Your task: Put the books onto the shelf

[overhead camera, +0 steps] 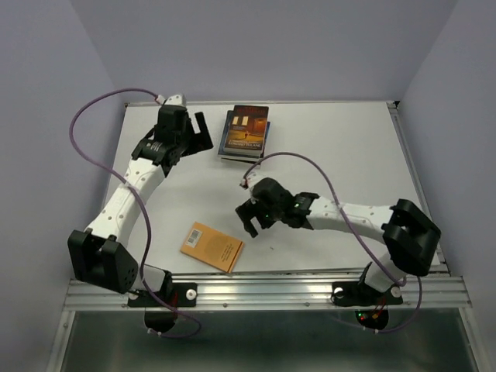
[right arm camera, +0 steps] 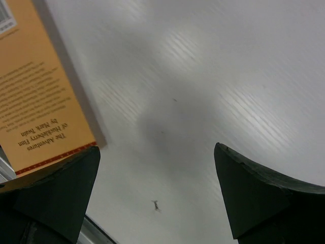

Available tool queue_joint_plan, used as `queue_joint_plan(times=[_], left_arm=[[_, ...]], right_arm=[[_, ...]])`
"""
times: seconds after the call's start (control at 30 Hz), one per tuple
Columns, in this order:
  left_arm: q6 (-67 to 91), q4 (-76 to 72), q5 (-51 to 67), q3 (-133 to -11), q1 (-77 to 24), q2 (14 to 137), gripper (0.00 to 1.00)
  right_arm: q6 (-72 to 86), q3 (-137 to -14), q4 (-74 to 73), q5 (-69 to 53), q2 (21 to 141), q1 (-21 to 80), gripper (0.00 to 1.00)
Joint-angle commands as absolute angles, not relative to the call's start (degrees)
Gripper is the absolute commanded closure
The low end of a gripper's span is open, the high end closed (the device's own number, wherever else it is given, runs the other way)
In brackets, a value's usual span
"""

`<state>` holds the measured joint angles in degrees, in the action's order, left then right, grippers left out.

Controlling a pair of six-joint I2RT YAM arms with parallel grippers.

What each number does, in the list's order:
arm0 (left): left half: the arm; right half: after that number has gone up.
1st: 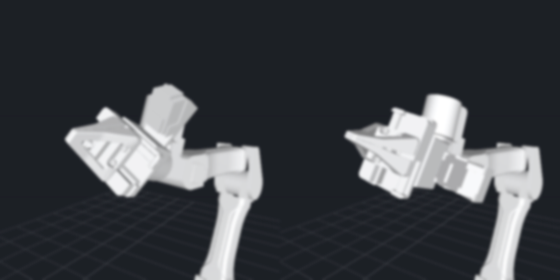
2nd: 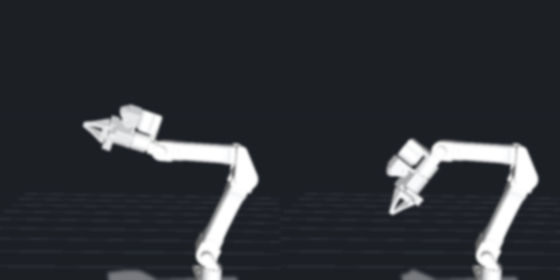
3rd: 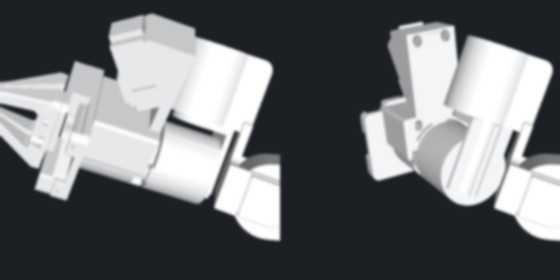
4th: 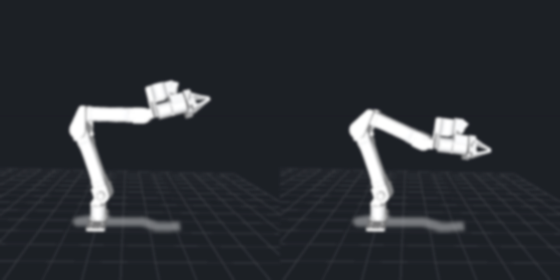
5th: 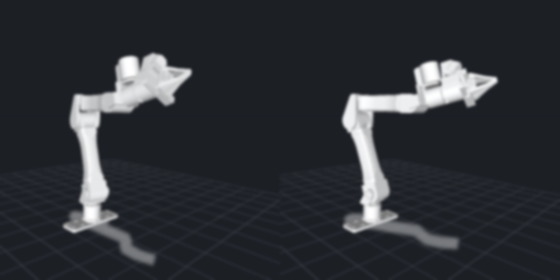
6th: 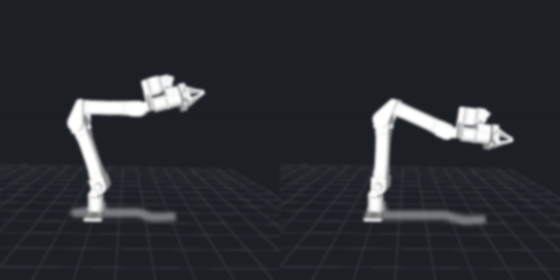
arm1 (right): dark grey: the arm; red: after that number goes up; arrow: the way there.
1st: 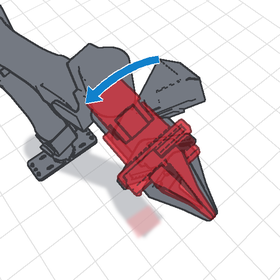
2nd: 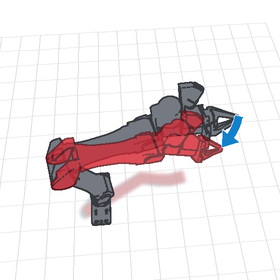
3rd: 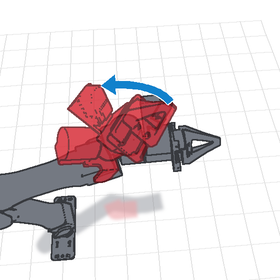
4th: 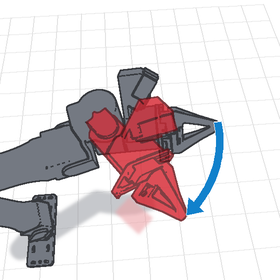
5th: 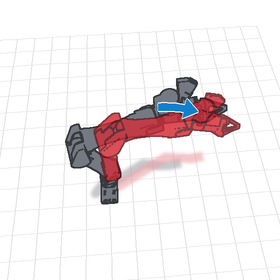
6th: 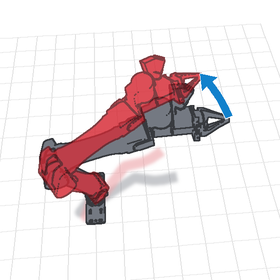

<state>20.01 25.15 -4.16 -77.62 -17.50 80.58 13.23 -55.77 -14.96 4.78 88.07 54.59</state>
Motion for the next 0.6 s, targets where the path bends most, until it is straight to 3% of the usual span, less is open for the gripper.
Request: queue_joint_plan(times=[0.0, 0.27, 0.57], left_arm=[[35.0, 28.2, -19.7, -71.4, -15.0, 74.1, 0.01], [41.8, 33.4, -22.9, -58.2, -9.8, 61.4, 0.01], [39.9, 31.4, -16.4, -55.8, -2.1, 61.0, 0.01]], right_arm=[[3.4, -64.2, -11.6, 7.4, 96.0, 63.4, 0.00], [-4.2, -73.5, -6.7, 3.4, 106.9, 71.6, 0.00], [-6.2, -76.8, -5.9, 5.4, 116.4, 75.4, 0.00]])
